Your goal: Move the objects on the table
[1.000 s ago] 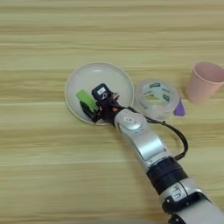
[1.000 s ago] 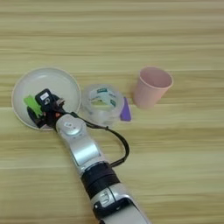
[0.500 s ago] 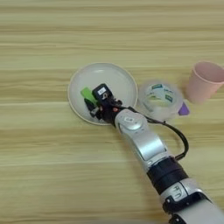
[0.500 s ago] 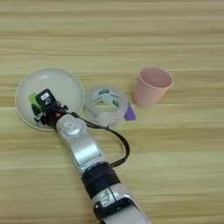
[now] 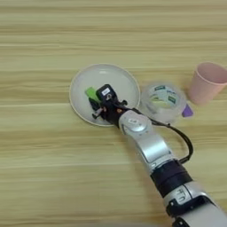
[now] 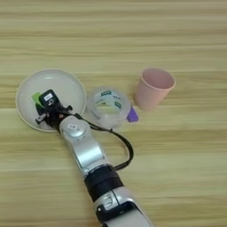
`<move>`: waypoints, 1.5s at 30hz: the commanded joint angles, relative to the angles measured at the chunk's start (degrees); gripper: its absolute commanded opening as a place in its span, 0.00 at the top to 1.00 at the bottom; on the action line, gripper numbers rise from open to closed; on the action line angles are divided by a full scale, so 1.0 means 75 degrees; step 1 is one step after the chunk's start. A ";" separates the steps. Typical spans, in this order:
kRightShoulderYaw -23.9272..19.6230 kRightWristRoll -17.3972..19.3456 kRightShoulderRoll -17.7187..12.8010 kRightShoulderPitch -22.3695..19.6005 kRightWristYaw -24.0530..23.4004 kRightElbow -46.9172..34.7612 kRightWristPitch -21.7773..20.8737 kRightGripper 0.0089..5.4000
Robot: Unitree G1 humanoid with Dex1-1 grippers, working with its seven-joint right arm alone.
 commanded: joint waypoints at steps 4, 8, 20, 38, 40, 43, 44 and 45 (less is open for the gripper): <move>-0.0245 0.0151 0.0000 -0.0276 -0.0092 -0.0587 -0.0221 0.74; -0.0381 0.0207 -0.0039 -0.0223 -0.0080 -0.1086 -0.0132 0.74; -0.0782 0.0492 -0.0386 0.0358 0.0045 -0.2820 0.0336 0.74; -0.1112 0.0986 -0.1907 0.3540 0.1001 -0.6233 0.1023 0.74; -0.1200 0.1081 -0.2078 0.3847 0.1137 -0.6580 0.1060 0.74; -0.1297 0.1290 -0.2304 0.4283 0.1383 -0.6985 0.1150 0.74; -0.1299 0.1305 -0.2360 0.4395 0.1431 -0.7005 0.1159 0.74; -0.1296 0.1306 -0.2408 0.4473 0.1454 -0.6989 0.1158 0.74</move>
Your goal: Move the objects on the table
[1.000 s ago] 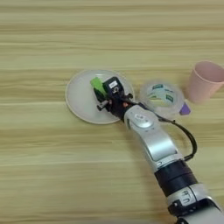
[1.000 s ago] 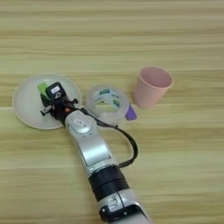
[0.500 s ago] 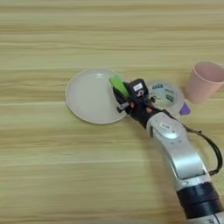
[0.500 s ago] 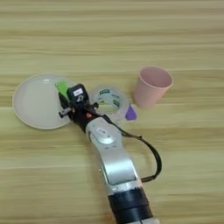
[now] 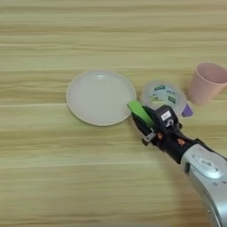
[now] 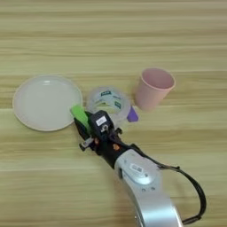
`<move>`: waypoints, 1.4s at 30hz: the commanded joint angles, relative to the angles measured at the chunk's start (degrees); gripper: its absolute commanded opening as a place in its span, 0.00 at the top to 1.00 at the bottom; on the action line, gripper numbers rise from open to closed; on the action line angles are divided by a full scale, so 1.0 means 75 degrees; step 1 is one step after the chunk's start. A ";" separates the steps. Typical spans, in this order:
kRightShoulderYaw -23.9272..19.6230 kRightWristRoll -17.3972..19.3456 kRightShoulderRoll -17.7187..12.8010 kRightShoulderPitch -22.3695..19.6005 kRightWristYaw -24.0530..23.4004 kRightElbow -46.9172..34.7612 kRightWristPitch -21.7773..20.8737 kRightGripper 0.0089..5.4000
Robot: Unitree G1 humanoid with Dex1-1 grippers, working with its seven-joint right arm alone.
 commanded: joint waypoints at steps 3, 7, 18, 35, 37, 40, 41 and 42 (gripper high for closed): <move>-0.0143 0.0110 -0.0305 0.0192 0.0090 -0.0334 -0.0134 0.74; -0.0241 0.0131 -0.0369 0.0298 0.0075 -0.0184 -0.0161 0.74; -0.0217 -0.0167 -0.0307 -0.0024 -0.0164 0.1220 -0.0541 0.74; -0.0083 -0.0350 -0.0258 -0.0233 -0.0411 0.1900 -0.1252 0.41; -0.0073 -0.0336 -0.0282 -0.0190 -0.0382 0.1768 -0.1285 0.36; -0.0013 -0.0231 -0.0355 -0.0052 -0.0187 0.1411 -0.1424 0.30; 0.0020 -0.0154 -0.0380 0.0009 -0.0071 0.1267 -0.1471 0.28; 0.0058 -0.0044 -0.0409 0.0079 0.0065 0.1081 -0.1519 0.25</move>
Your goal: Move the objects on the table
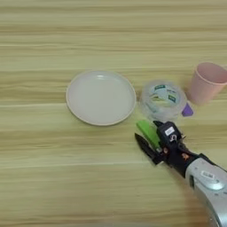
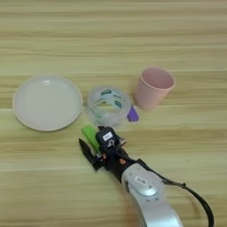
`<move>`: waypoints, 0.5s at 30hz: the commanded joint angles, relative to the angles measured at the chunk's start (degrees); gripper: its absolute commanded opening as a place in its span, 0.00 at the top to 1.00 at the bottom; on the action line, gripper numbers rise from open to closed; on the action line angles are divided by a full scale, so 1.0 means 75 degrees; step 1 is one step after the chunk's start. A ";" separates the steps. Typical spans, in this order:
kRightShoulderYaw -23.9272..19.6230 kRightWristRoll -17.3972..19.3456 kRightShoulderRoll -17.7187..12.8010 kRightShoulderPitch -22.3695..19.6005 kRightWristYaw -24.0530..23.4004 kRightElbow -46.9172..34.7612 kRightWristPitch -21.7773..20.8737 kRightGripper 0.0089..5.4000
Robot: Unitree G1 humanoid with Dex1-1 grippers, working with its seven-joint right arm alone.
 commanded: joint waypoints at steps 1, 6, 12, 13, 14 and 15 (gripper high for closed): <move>0.0053 0.0350 -0.0199 0.0052 0.0404 -0.0970 -0.0428 0.22; 0.0140 0.0972 -0.0317 0.0268 0.1057 -0.1934 -0.0520 0.10; 0.0057 0.1190 0.0048 -0.0138 0.0794 -0.2034 -0.0566 0.01; 0.0052 0.1117 0.0200 -0.0296 0.0609 -0.1976 -0.0644 0.01; 0.0035 0.1066 0.0353 -0.0442 0.0435 -0.1916 -0.0690 0.01; 0.0025 0.1004 0.0474 -0.0554 0.0272 -0.1853 -0.0732 0.01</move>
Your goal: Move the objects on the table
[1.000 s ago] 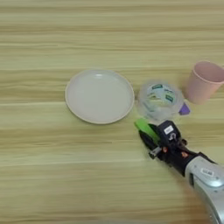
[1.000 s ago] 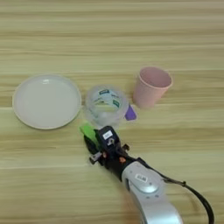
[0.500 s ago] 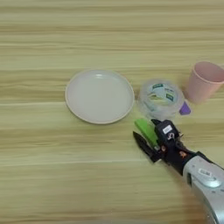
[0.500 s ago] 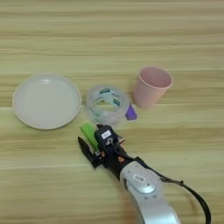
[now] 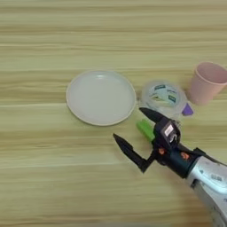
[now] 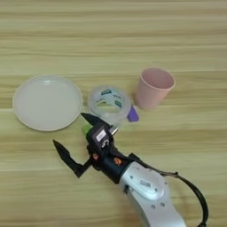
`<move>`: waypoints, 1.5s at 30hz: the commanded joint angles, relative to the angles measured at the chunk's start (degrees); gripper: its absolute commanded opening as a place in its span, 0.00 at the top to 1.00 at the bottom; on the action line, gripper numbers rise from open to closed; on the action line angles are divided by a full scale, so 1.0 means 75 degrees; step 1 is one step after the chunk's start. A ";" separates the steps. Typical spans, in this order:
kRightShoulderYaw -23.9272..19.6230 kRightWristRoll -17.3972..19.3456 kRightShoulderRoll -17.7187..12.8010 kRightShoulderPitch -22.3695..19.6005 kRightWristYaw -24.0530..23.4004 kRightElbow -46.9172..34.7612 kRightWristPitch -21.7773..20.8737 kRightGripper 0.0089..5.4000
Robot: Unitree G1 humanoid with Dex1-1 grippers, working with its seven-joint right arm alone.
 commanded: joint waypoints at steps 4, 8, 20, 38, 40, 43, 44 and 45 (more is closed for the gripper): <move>-0.0202 -0.0613 0.0633 -0.0907 -0.1219 0.0179 -0.0808 0.01; -0.0387 -0.0844 0.0594 -0.0938 -0.1461 0.0217 -0.1006 0.01; -0.0811 -0.1981 -0.0423 -0.1344 -0.1438 0.0583 -0.1080 0.01; -0.1115 -0.1135 -0.0729 -0.2606 -0.0484 0.1951 0.0922 0.01; -0.1071 -0.1154 -0.0752 -0.2632 -0.0454 0.1982 0.1014 0.01; -0.0996 -0.1211 -0.0796 -0.2637 -0.0400 0.2012 0.1124 0.01; -0.0960 -0.1248 -0.0818 -0.2627 -0.0378 0.2011 0.1156 0.01; -0.0918 -0.1267 -0.0846 -0.2610 -0.0343 0.1989 0.1188 0.01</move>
